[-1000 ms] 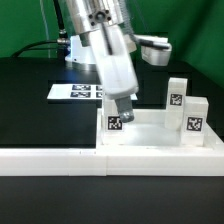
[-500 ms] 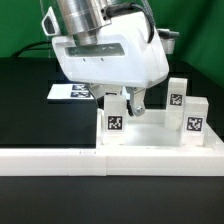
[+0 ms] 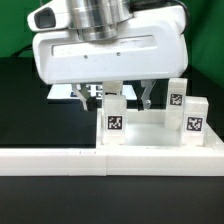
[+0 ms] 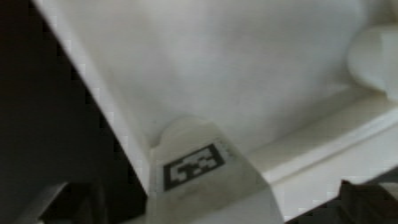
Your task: Assemble square table
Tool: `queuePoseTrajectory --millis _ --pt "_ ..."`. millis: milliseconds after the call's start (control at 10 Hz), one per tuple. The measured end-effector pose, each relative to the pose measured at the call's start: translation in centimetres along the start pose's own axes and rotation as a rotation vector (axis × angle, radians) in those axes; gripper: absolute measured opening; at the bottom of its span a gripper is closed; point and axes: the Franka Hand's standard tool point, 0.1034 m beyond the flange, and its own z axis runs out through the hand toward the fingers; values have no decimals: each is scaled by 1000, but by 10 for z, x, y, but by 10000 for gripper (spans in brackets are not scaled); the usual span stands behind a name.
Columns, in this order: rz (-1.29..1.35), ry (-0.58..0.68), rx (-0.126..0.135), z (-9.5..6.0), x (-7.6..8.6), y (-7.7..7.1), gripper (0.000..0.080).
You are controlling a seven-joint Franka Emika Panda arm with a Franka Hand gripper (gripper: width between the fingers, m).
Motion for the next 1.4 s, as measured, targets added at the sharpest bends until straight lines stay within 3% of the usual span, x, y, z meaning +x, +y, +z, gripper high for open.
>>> queuePoseTrajectory --millis 100,200,300,500,900,1100,1200,1400 --pt "18 0 0 0 0 1 649" --pt "36 0 0 0 0 1 527" --pt "44 0 -1 0 0 1 527" --pt "200 -1 -4 1 0 4 300" --pt "494 -7 3 1 0 2 295" --pt "817 -25 45 -2 2 0 293" --pt "997 -56 113 0 3 0 293" --pt "1252 -78 139 0 4 -7 293"
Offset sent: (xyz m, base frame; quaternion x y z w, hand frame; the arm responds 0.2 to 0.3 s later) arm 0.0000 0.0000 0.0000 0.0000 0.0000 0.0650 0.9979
